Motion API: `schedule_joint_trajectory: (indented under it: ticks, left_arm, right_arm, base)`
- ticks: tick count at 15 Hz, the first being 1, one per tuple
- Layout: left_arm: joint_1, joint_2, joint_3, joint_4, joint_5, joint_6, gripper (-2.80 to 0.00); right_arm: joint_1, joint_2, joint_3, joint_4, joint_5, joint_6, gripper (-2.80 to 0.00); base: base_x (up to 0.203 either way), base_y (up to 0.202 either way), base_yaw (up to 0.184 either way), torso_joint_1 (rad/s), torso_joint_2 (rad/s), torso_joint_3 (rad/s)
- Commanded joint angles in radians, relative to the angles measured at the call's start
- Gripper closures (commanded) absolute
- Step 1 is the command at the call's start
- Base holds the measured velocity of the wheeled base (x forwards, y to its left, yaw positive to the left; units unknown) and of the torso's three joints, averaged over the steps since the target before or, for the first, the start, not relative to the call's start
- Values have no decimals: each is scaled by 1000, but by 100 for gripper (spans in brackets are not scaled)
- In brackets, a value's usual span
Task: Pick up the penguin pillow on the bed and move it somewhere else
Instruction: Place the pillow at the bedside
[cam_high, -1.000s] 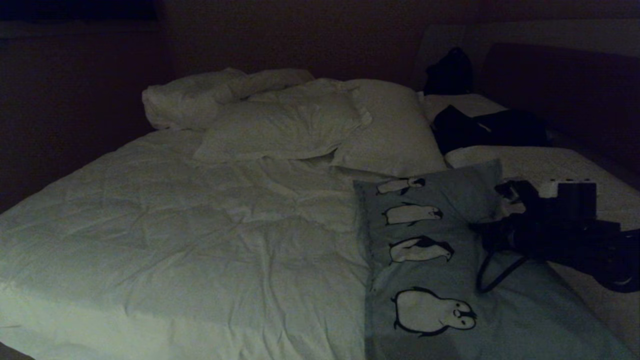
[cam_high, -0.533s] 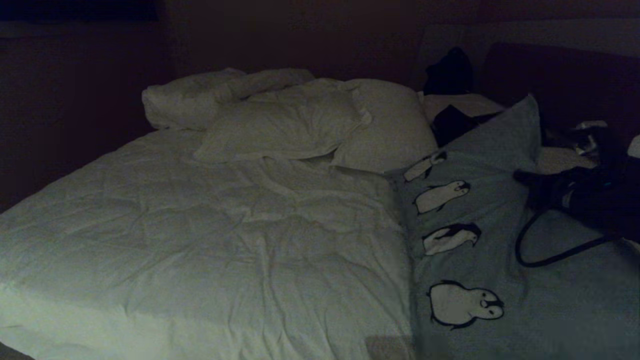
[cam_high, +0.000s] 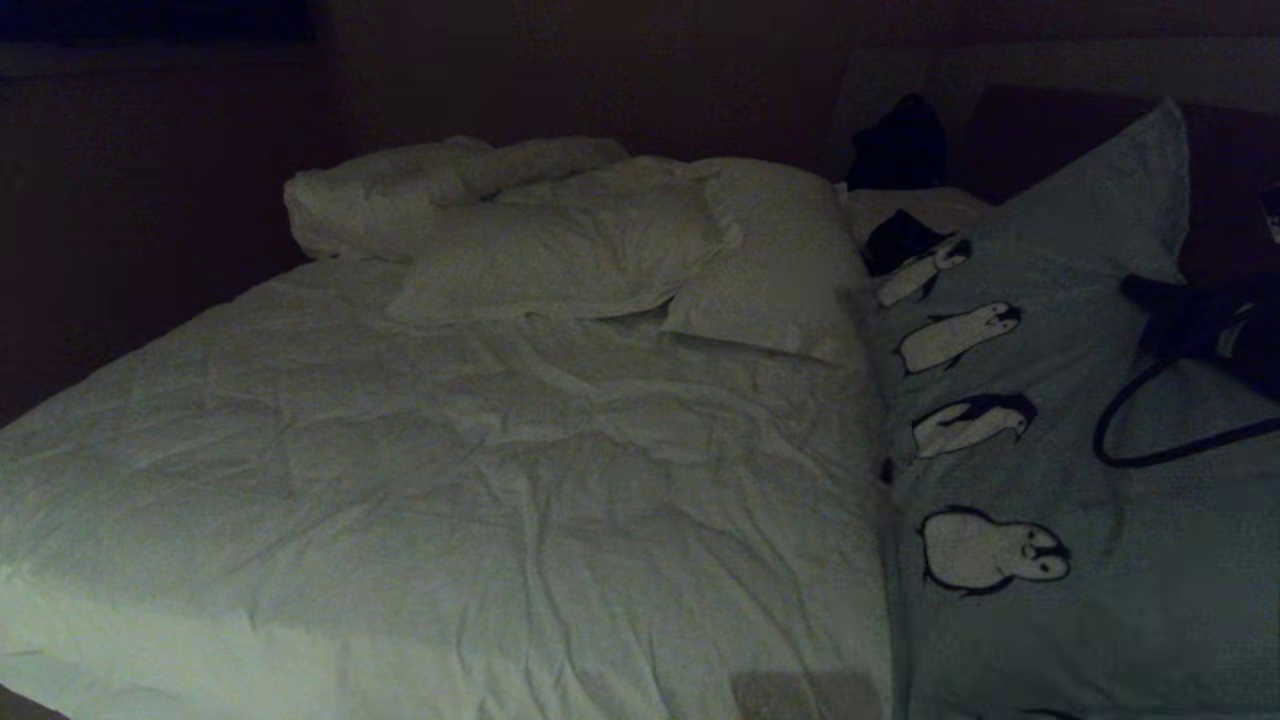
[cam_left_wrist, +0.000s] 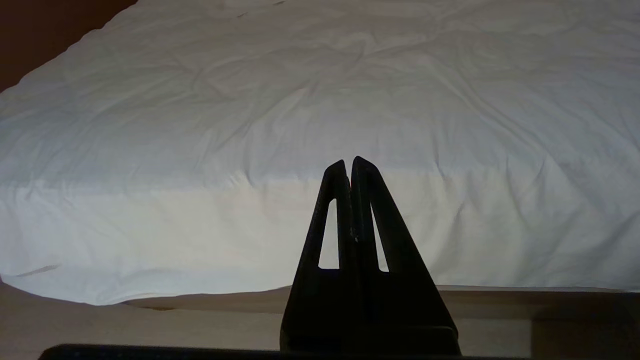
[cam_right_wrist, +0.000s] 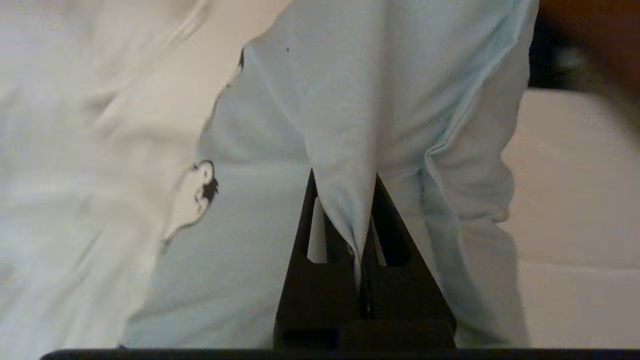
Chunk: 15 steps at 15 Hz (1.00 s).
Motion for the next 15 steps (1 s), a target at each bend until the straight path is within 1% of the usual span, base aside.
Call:
schedule_joint_trajectory:
  ticks: [1,2,4,6,9,11,13,15]
  left_arm:
    - [1,-2,2,0,0,1,0]
    - [-1,-2,2,0,0,1,0]
    - [1,-2,2,0,0,1,0]
    - [0,-2,2,1,-1,1,0]
    - [1,-2,2,1,0,1,0]
    - [-1,-2,2,1,-2,1,0]
    - [-1,-2,2,0,0,1,0]
    - [1,0,2,1,0,1,0]
  right_arm:
    - [-63,51,-66,-3,1,137,0]
    - [-80,74,-81,-3,2,164,0]
    - [-109,120,-113,-2,3,191,0]
    - [-121,155,-126,-3,2,201,0]
    - [-193,214,-178,0,6,209,0]
    - [-226,243,-216,2,8,252,0]
    - [-243,255,-236,4,9,270,0]
    - [-252,252,-239,16,13,269,0]
  base:
    - [0,0,0,0,0,0]
    - [0,0,0,0,0,0]
    - [0,0,0,0,0,0]
    - [0,0,0,0,0,0]
    - [0,0,0,0,0,0]
    - [0,0,0,0,0,0]
    - [0,0,0,0,0,0]
    - [0,0,0,0,0,0]
